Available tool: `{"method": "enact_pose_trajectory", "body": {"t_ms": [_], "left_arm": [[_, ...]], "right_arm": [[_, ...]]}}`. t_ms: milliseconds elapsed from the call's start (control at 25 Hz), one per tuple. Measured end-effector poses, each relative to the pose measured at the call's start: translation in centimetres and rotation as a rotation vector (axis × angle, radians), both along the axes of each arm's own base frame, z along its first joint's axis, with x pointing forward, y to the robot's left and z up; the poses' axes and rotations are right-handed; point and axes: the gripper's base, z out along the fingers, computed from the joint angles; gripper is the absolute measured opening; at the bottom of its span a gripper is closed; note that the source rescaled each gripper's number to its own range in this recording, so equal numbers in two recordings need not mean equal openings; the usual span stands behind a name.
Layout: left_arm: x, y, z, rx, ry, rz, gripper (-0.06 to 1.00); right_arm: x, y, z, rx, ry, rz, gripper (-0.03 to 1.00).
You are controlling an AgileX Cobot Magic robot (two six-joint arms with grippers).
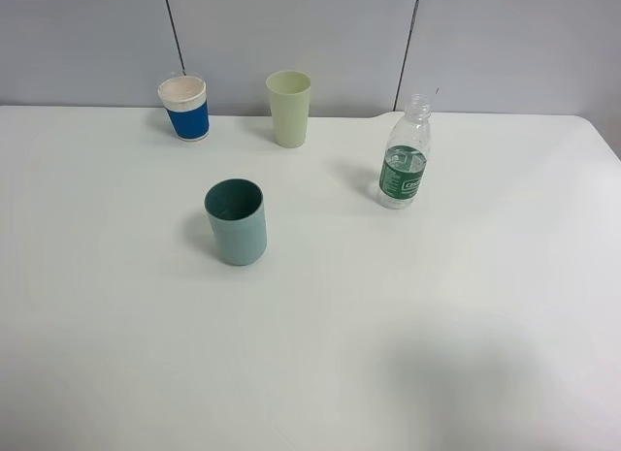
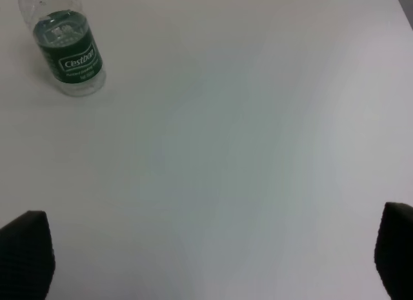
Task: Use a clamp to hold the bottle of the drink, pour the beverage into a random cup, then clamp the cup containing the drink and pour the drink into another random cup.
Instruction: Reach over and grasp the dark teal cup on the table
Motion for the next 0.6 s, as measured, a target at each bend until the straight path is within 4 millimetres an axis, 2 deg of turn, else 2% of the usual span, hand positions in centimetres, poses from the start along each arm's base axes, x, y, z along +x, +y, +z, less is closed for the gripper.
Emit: {"method": "enact_pose_trajectory", "body": {"t_ms": [400, 600], "left_arm": [[4.0, -2.6, -2.5, 0.061, 0.25, -0.274, 1.0], [5.7, -4.5, -5.4, 0.093, 0.304, -0.413, 1.0]], "right_arm": [[0.0, 0.0, 0.0, 0.001, 0.0, 0.001, 1.0], [0.0, 0.0, 0.0, 0.001, 0.0, 0.001, 1.0]]}}
